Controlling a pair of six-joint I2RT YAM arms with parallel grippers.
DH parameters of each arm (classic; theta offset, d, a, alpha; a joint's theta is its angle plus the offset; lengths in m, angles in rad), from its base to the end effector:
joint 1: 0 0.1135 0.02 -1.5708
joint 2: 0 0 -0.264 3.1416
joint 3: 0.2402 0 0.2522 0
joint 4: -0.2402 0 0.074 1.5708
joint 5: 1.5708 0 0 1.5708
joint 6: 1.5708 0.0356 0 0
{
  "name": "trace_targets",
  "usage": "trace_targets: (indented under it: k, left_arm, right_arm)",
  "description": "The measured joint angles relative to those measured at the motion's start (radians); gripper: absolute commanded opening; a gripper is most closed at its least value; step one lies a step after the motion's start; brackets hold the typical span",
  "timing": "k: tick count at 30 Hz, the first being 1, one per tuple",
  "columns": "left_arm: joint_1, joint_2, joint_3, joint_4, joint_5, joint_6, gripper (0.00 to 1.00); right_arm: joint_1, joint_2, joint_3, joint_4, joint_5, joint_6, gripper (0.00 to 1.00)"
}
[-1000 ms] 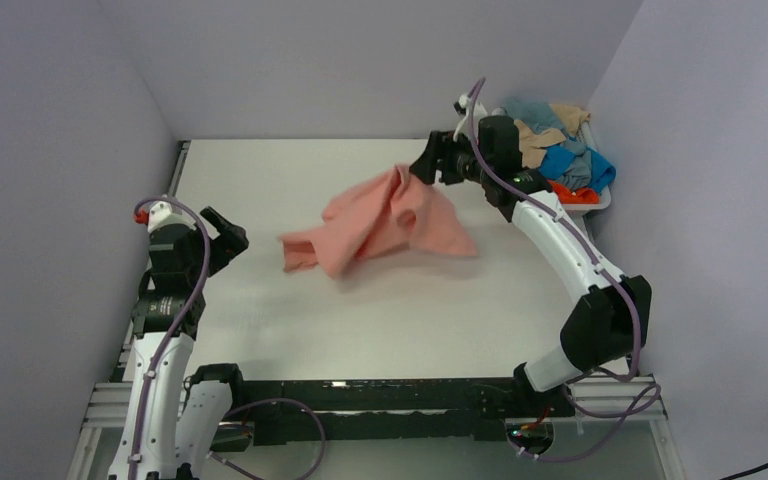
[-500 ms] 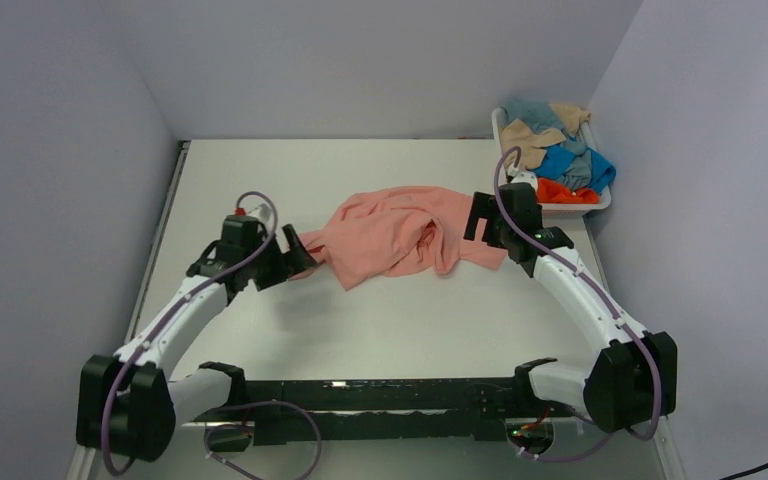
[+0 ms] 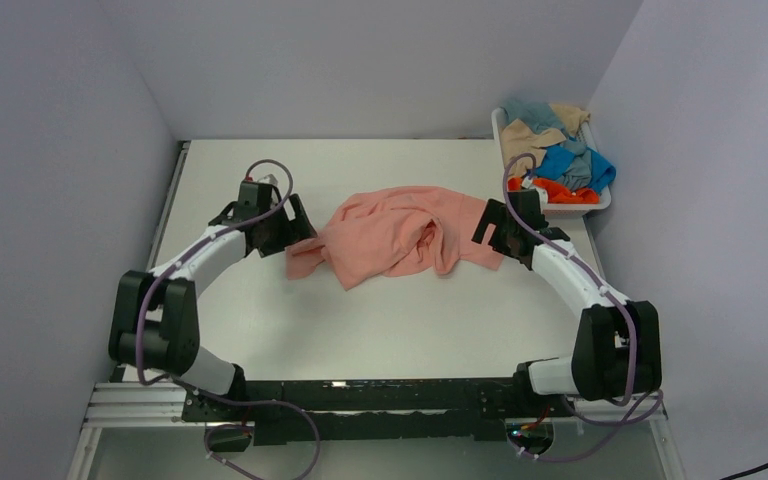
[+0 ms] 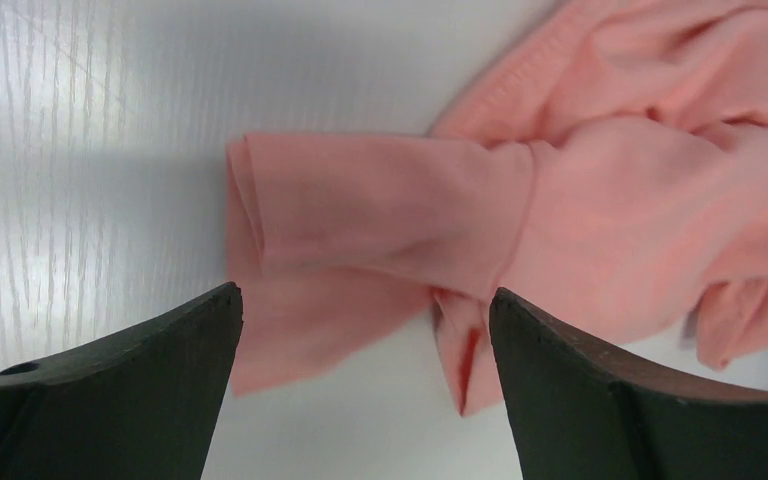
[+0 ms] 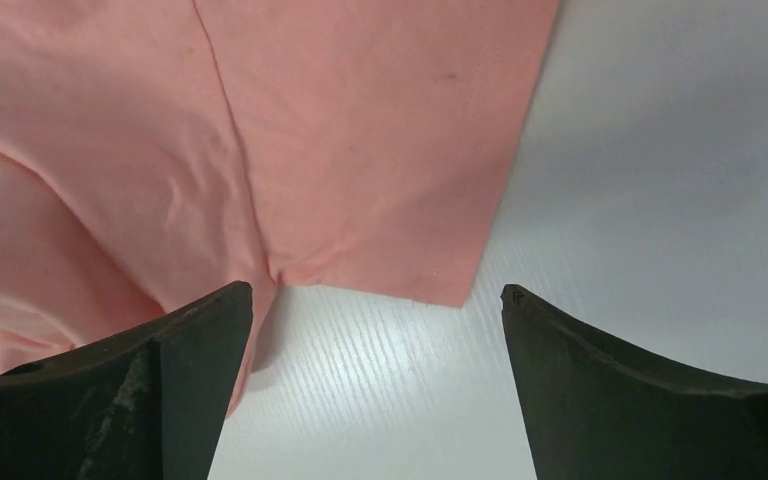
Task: Fold and stack the t-shirts
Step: Flatten out the tshirt
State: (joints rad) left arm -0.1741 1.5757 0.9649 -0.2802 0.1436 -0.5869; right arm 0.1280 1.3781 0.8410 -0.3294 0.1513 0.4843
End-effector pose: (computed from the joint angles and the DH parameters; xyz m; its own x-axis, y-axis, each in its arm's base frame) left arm 0.3192 -0.0613 0.2012 -0.7818 -0.4190 -0.4618 -0.2076 0.8733 -0.4408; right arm 0.2797 0.0306 0.2156 -0.6826 0.3762 -0.6265 0.3259 0.9240 0.1998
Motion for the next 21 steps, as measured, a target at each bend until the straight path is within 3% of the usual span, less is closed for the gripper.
trace_targets:
  k: [4, 7, 9, 11, 12, 13, 17, 21]
  left_arm:
    - [0.004, 0.115, 0.022, 0.005, 0.020, -0.001, 0.85]
    - [0.005, 0.151, 0.051, 0.006, 0.038, -0.006, 0.72]
    - [0.004, 0.183, 0.085, 0.007, 0.044, -0.005, 0.55]
    - [0.002, 0.222, 0.114, 0.005, 0.043, -0.008, 0.27]
    - [0.003, 0.238, 0.129, 0.000, 0.042, -0.003, 0.06]
    - [0.003, 0.251, 0.138, -0.002, 0.042, -0.006, 0.00]
    - [0.002, 0.269, 0.153, -0.016, 0.036, 0.001, 0.00]
    - [0.002, 0.232, 0.110, 0.008, 0.019, 0.005, 0.00]
  right_arm:
    - [0.001, 0.061, -0.001, 0.041, 0.001, 0.013, 0.95]
    - [0.001, 0.102, -0.003, 0.082, 0.005, 0.018, 0.93]
    - [0.001, 0.137, -0.002, 0.111, 0.011, 0.020, 0.92]
    - [0.001, 0.187, -0.001, 0.136, 0.021, 0.024, 0.91]
    - [0.001, 0.213, 0.000, 0.145, 0.024, 0.026, 0.90]
    - [0.001, 0.241, 0.003, 0.152, 0.026, 0.027, 0.90]
    - [0.016, 0.309, 0.059, 0.172, 0.058, 0.026, 0.82]
    - [0.038, 0.367, 0.115, 0.183, 0.084, 0.017, 0.63]
